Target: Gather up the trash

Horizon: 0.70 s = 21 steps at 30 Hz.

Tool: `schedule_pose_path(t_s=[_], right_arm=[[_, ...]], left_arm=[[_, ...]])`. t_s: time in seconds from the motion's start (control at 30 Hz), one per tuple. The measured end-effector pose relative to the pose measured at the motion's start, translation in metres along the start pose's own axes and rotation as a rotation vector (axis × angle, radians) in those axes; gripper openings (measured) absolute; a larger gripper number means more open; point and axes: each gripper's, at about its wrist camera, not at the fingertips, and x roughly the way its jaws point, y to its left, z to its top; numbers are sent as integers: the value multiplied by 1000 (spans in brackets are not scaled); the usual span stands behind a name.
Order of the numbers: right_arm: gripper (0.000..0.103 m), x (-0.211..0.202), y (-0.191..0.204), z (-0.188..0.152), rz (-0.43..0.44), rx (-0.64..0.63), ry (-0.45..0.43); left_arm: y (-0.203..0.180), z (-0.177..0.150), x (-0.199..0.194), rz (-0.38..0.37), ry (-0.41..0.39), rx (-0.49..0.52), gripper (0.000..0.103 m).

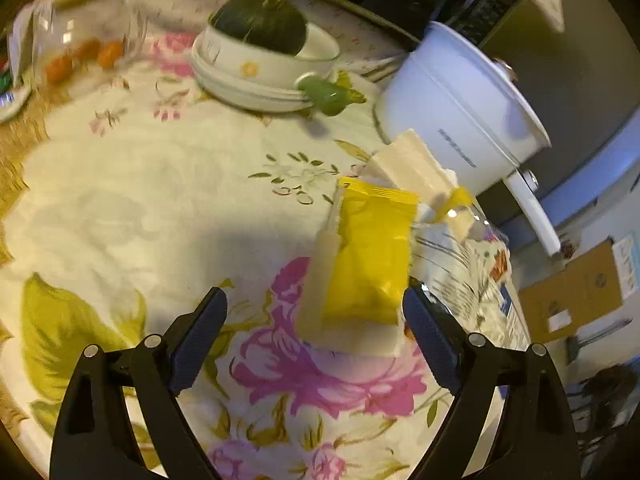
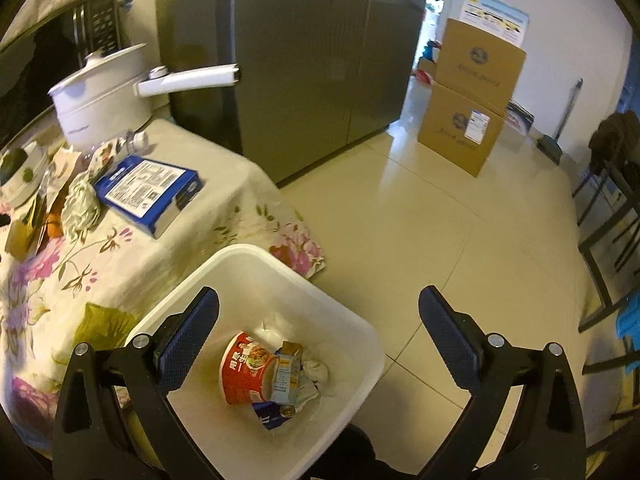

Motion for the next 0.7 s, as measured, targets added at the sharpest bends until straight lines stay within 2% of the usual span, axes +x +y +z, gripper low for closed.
schedule_pose_path(t_s=[0.1, 0.17, 0.2, 0.23, 0.3, 0.33, 0.4, 0.57, 0.6, 0.67, 0.7], right_arm=[[96, 2, 8, 0, 9, -22, 9], [96, 3, 14, 0, 17, -41, 11], [96, 3, 15, 0, 20, -48, 10], [96, 2, 19, 0, 33, -58, 7], [96, 3, 24, 1, 54, -69, 7], [96, 3, 28, 2, 68, -78, 11], [96, 6, 39, 3, 114, -100, 32], [96, 5, 88, 16, 298, -169, 94], [96, 2, 98, 20, 325, -179, 92], [96, -5, 125, 32, 398, -194, 84], [96, -8, 138, 38, 427, -195, 79]], left_arm=[[7, 1, 15, -28, 28, -34, 86], [9, 2, 24, -34, 35, -47, 78], [10, 3, 28, -40, 43, -50, 65], [10, 3, 33, -49, 55, -53, 44], [13, 2, 36, -56, 63, -73, 21], [16, 2, 36, -75, 62, -87, 14], [21, 2, 30, -109, 61, -122, 10], [24, -4, -4, -85, 48, -125, 9], [23, -7, -17, -33, 34, -97, 9], [8, -14, -48, 155, -54, 57, 9], [3, -16, -58, 195, -87, 108, 9]])
